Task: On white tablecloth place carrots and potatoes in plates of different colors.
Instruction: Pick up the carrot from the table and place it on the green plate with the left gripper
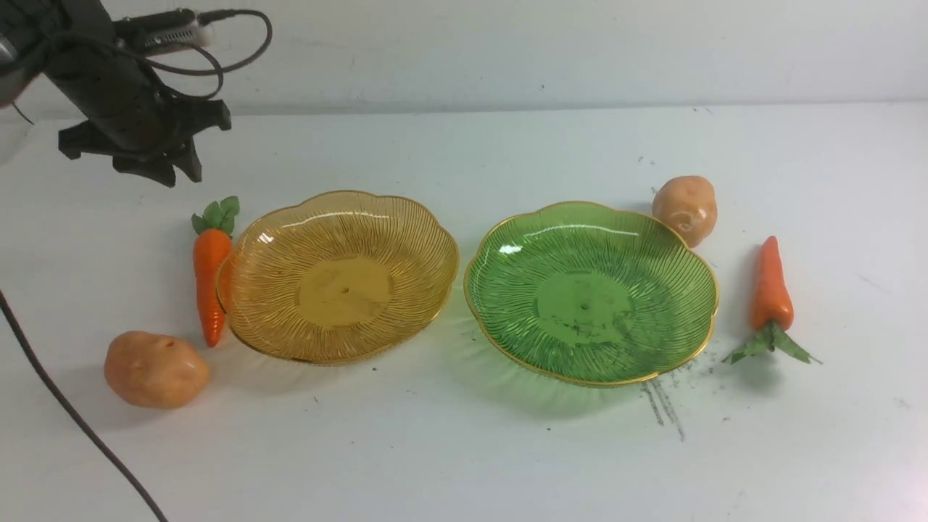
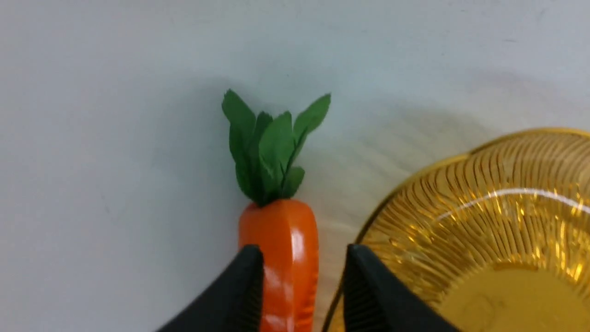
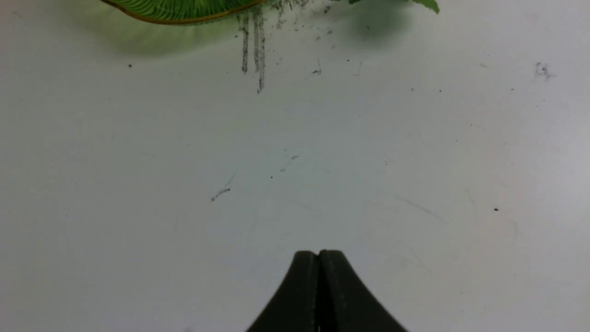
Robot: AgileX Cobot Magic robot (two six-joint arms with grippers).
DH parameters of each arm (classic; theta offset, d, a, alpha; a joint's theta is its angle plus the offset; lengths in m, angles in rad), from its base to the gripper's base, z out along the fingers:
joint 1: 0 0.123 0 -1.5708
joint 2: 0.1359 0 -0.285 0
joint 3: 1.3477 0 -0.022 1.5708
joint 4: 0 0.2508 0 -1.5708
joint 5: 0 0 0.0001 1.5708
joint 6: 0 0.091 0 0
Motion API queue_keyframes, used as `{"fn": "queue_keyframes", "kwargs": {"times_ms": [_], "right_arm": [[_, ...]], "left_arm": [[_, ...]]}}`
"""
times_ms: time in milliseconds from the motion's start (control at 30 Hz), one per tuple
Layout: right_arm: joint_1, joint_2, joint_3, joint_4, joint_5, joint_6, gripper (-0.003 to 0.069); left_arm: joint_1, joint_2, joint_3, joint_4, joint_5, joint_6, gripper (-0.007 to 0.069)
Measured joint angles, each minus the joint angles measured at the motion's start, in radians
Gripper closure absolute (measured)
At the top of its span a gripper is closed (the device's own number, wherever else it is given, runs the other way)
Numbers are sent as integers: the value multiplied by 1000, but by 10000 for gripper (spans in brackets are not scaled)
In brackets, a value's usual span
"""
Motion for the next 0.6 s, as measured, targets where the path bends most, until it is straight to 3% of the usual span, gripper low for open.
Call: {"fn": "queue_keyframes", "kwargs": {"times_ms": [67,133,167,233,367,600], "right_arm": [[0,0,0,0,4,0,669],[0,0,0,0,17,0,669],[0,0,0,0,20,0,669],[0,0,0,0,25,0,669],[0,0,0,0,28,0,669],[0,0,0,35,27,1,669]], "left_arm": [[0,17,0,10,-15,0,270],[0,57,0,40,-49,0,137],[0,60,0,40,-51,0,137],[0,94,0,70,-70,-1,53],[0,131,0,81,-74,-1,27],[0,173,0,78,-77,-6,74]]}}
